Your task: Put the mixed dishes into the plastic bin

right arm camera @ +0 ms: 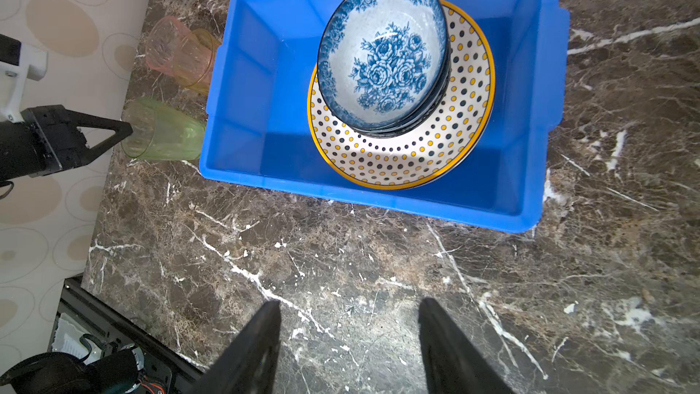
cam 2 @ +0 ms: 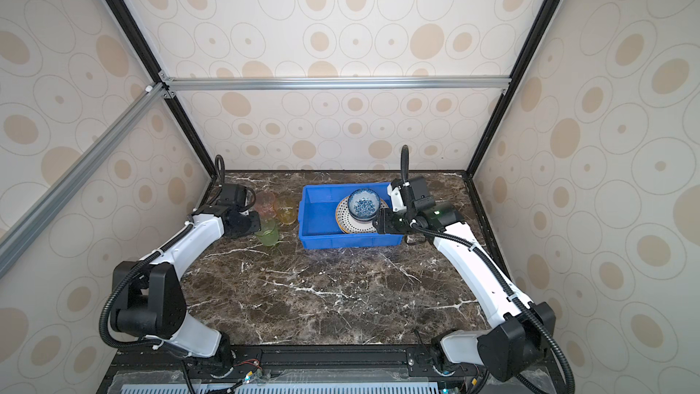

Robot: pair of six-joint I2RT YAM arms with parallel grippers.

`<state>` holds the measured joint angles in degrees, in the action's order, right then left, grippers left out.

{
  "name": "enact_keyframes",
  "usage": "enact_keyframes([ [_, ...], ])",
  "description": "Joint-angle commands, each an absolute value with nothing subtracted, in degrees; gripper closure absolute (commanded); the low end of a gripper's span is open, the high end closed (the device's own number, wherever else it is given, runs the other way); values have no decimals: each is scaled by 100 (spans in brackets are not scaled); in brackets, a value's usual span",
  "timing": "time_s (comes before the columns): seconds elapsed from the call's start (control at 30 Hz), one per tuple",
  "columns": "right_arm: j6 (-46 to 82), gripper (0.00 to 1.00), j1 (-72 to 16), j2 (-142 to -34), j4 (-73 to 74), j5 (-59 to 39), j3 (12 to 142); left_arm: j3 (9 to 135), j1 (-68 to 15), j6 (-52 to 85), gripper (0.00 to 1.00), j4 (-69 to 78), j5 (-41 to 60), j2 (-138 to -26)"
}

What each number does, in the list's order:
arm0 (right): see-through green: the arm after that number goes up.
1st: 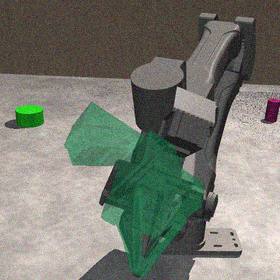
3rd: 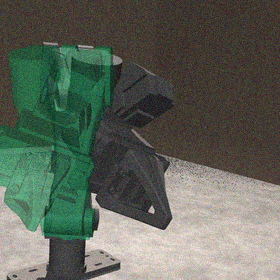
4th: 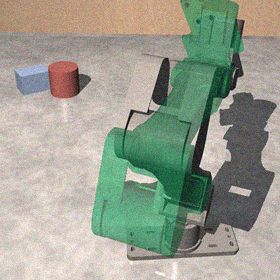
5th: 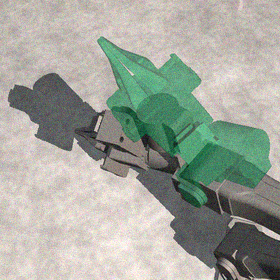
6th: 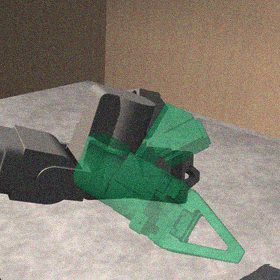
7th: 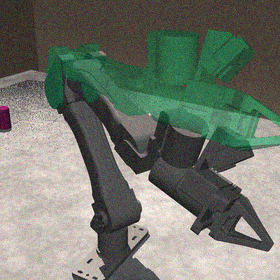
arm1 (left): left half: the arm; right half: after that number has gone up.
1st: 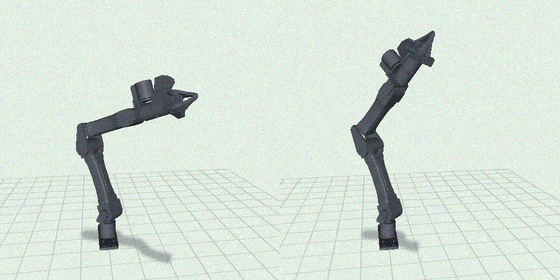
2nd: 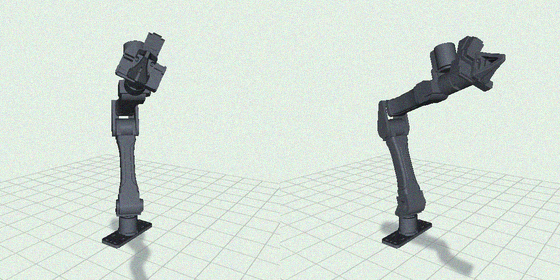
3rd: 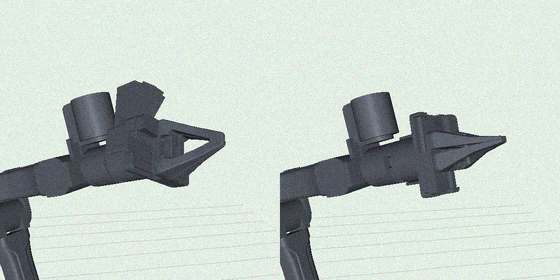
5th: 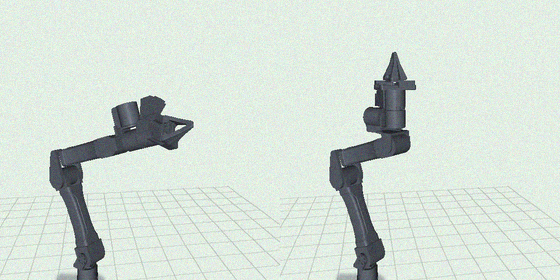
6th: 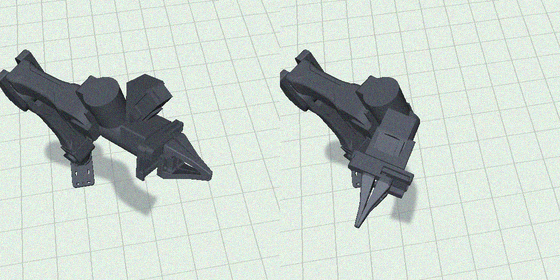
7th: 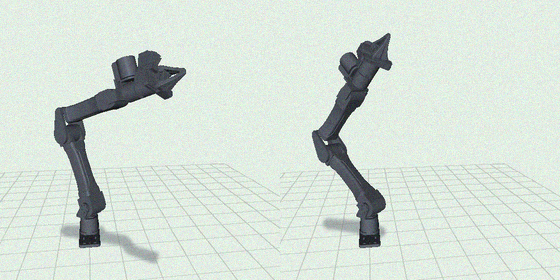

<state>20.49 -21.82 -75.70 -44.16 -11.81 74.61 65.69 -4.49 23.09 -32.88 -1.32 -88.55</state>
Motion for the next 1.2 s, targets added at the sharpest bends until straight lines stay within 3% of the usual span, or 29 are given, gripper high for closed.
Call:
enact_keyframes([
  [0.0, 2065, 39, -2232, -7435, -4431, -1177, 7392, 6710, -402, 2154, 100, -3567, -107, -8598],
  [0.6, 2047, 39, -2241, -7416, -4376, -1204, 7339, 7500, -765, 2013, 100, -4092, 14, -8218],
  [1.17, 1848, 39, -2244, -7374, -4493, -1038, 7407, 9065, -1569, 1960, 100, -4518, -274, -8991],
])
